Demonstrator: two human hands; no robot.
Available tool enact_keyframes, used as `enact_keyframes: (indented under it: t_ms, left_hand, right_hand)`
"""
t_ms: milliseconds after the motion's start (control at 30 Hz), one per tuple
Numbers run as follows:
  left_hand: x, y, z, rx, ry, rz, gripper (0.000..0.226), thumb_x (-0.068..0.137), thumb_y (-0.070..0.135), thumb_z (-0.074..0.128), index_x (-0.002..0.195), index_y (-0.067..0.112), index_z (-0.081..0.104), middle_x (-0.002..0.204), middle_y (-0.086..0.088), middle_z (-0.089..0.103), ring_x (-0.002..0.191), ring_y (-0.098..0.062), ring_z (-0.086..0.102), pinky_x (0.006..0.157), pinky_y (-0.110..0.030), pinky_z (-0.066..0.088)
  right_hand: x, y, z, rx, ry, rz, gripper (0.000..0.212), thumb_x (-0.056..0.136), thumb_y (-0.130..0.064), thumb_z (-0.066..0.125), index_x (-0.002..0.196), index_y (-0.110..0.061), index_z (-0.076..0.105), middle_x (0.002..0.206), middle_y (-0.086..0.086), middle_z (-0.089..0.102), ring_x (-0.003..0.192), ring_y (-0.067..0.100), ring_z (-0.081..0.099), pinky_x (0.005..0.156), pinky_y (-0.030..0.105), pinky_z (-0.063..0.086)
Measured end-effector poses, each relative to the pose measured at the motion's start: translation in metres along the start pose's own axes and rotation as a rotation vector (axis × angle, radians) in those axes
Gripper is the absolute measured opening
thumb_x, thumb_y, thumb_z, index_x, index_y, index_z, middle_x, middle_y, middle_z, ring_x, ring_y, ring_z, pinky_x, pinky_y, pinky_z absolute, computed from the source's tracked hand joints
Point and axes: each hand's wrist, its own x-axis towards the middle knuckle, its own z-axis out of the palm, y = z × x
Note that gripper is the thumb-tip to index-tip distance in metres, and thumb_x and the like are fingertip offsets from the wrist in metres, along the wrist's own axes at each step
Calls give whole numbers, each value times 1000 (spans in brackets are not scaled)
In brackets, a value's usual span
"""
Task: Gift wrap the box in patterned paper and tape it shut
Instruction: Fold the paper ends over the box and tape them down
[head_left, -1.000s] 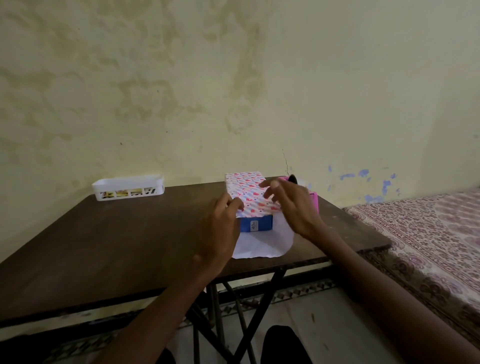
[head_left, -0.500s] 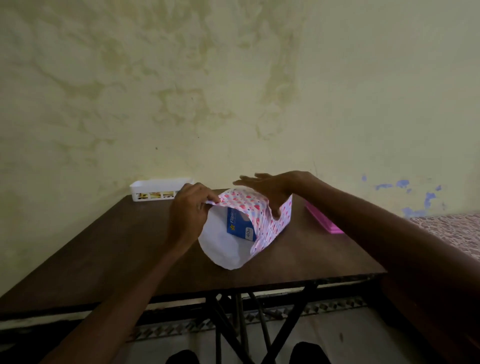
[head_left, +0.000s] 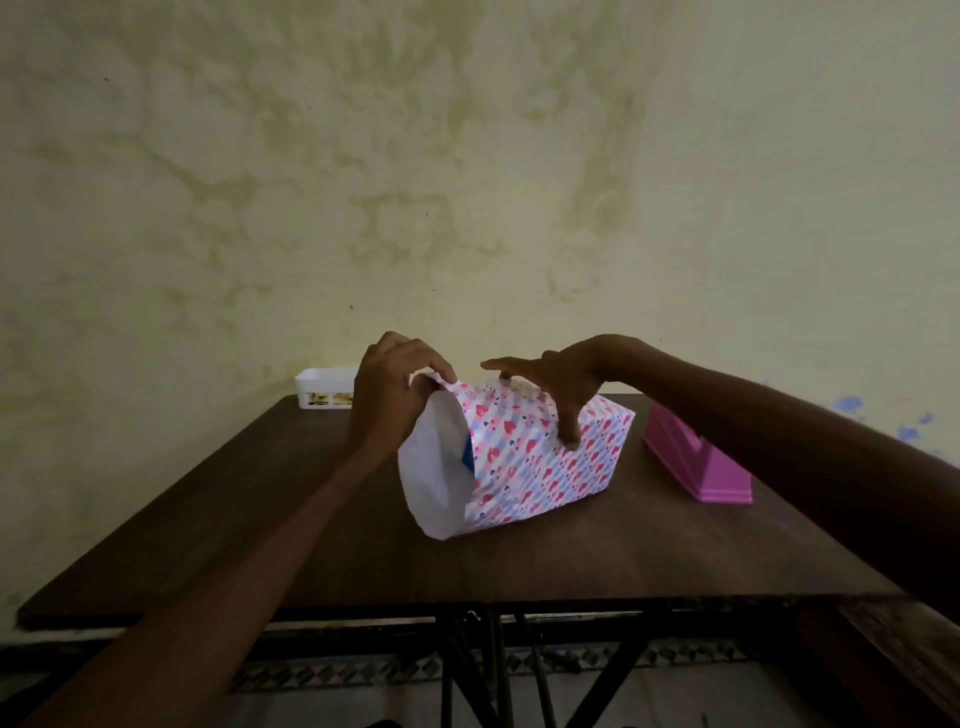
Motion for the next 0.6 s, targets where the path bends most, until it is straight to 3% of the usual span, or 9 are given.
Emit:
enact_keyframes:
  t_ms: [100, 167, 267, 333, 367, 433, 500, 600]
  left_hand:
    - [15, 4, 0, 5, 41, -71, 17, 79, 3, 68, 73, 18, 73, 80, 4, 70, 83, -17, 55, 71, -33, 44]
    - [29, 6, -5, 47, 95, -96, 12, 79, 8, 69, 85, 18, 71, 88, 5, 68, 87, -17, 54, 73, -27, 39]
    - [39, 0, -14, -43, 396, -396, 33, 78, 10, 69, 107, 23, 60, 102, 7, 63, 93, -17, 54, 77, -27, 42]
    - [33, 6, -14, -193, 622, -591, 28, 83, 17, 63, 109, 20, 54, 100, 3, 60, 85, -11, 54, 75, -31, 47]
    - [27, 15, -9, -256, 636, -648, 25, 86, 19, 60, 110, 17, 53, 101, 1, 59, 80, -6, 53, 74, -29, 48]
    - [6, 28, 10, -366, 530, -725, 22, 92, 21, 57, 112, 15, 50, 101, 0, 58, 76, 1, 53, 74, -26, 49]
    - [-13, 38, 31, -458, 372, -795, 22, 93, 22, 59, 113, 18, 50, 98, 5, 60, 82, -6, 58, 79, -33, 53]
    - [-31, 50, 62, -644, -55, -874, 43, 87, 25, 69, 124, 24, 48, 113, 6, 59, 98, -10, 60, 79, -20, 51]
  right_hand:
    - [-6, 1, 7, 27, 209, 35, 131, 60, -39, 92, 154, -34, 0, 158, 2, 27, 145, 30, 23, 117, 50, 23]
    - [-11, 2, 17, 19, 446, 117, 136, 54, -49, 91, 154, -35, 0, 156, 5, 28, 140, 32, 27, 109, 52, 34]
    - [-17, -3, 47, 180, 825, 258, 139, 51, -55, 88, 154, -32, -2, 146, 7, 28, 130, 34, 37, 90, 49, 46]
    - [-16, -10, 69, 399, 1028, 331, 138, 53, -58, 86, 154, -28, -2, 143, 10, 28, 127, 35, 40, 89, 47, 48]
    - [-14, -13, 80, 499, 1105, 374, 137, 53, -61, 85, 154, -26, -2, 143, 12, 28, 127, 36, 40, 91, 47, 48]
    - [-9, -19, 98, 646, 1223, 459, 137, 54, -65, 83, 154, -24, -1, 145, 13, 27, 129, 35, 39, 98, 47, 45]
    - [-6, -24, 108, 763, 1316, 530, 133, 55, -63, 84, 153, -23, 4, 148, 12, 25, 134, 32, 33, 103, 44, 39]
    - [-2, -29, 114, 843, 1417, 585, 128, 57, -62, 84, 152, -26, 7, 151, 9, 22, 138, 27, 25, 105, 42, 37]
